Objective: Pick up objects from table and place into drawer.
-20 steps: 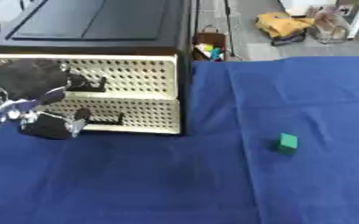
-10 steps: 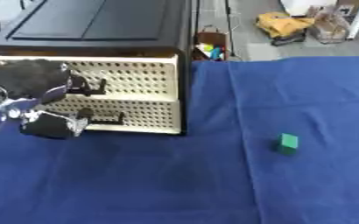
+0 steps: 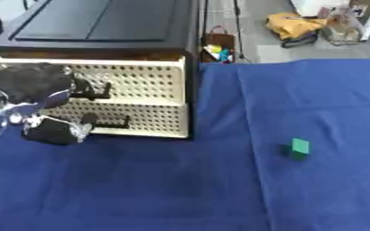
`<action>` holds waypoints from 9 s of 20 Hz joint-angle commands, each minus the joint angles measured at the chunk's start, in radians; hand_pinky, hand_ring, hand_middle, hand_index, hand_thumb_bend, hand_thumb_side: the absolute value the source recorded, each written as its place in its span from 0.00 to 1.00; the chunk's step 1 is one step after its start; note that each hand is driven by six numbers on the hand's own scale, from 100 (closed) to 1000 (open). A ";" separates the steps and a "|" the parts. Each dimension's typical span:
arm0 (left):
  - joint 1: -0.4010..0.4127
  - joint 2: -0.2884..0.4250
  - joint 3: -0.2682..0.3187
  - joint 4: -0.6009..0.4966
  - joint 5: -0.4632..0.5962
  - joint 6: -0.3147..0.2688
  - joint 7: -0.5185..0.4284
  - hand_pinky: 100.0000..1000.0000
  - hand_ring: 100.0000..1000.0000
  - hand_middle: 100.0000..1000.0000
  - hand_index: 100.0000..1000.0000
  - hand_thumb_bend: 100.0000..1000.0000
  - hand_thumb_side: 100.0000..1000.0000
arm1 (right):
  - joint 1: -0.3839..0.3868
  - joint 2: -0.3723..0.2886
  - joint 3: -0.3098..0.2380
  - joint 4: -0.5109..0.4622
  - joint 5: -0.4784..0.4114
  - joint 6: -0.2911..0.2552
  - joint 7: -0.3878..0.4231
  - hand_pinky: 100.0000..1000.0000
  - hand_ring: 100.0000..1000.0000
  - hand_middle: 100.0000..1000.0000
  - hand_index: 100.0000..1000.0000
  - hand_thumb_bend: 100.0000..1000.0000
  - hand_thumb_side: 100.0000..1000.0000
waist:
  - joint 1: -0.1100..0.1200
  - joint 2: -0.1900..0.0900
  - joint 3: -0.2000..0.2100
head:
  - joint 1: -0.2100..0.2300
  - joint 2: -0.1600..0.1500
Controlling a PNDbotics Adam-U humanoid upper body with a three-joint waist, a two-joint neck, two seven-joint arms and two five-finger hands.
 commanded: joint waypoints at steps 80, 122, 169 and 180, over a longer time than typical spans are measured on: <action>0.076 0.054 -0.019 -0.002 0.071 -0.157 0.215 0.00 0.00 0.00 0.47 0.00 0.47 | -0.003 0.007 -0.002 -0.015 0.044 0.006 -0.069 0.65 0.69 0.52 0.69 0.00 1.00 | -0.012 -0.057 0.027 | 0.014 0.003; 0.066 0.047 -0.029 -0.002 0.132 -0.215 0.271 0.00 0.00 0.00 0.45 0.00 0.49 | 0.000 0.020 0.000 -0.015 0.068 0.012 -0.091 0.65 0.69 0.52 0.69 0.00 1.00 | -0.016 -0.077 0.032 | 0.020 -0.001; -0.026 -0.054 -0.066 -0.002 -0.082 -0.237 0.206 0.00 0.00 0.00 0.52 0.00 0.48 | 0.014 0.021 -0.003 -0.015 0.074 0.022 -0.108 0.65 0.69 0.52 0.68 0.00 1.00 | -0.014 -0.084 0.048 | 0.035 -0.002; -0.028 -0.085 -0.059 -0.002 -0.046 -0.242 0.190 0.00 0.00 0.00 0.49 0.00 0.50 | 0.017 0.022 -0.004 -0.015 0.079 0.027 -0.117 0.65 0.69 0.52 0.68 0.00 1.00 | -0.013 -0.088 0.051 | -0.008 -0.008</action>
